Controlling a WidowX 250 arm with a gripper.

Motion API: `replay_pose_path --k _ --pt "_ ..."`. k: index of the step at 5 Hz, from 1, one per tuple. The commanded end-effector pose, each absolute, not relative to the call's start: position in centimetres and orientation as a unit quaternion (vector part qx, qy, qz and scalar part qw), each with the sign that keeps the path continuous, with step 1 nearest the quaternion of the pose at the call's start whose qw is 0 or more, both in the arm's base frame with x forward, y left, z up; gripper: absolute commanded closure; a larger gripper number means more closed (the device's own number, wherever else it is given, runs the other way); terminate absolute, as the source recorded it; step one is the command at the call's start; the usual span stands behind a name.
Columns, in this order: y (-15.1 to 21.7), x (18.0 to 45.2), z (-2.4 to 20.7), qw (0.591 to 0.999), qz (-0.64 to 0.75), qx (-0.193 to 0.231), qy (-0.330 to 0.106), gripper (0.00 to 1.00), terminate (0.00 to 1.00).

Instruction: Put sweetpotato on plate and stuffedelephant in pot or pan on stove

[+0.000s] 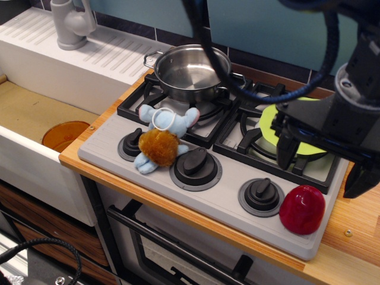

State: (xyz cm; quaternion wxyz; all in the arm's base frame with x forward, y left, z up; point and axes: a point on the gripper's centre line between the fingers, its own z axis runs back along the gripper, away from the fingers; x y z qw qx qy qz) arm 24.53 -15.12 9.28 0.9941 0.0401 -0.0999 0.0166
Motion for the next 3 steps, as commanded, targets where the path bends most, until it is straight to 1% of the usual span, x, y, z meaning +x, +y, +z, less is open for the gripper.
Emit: replay_pose_path --k 1,3 --pt "-15.6 25.1 8.3 0.991 0.013 0.030 -0.127 0.00 0.00" --pt "-14.8 26.4 6.4 0.990 0.003 0.016 -0.137 0.00 0.00"
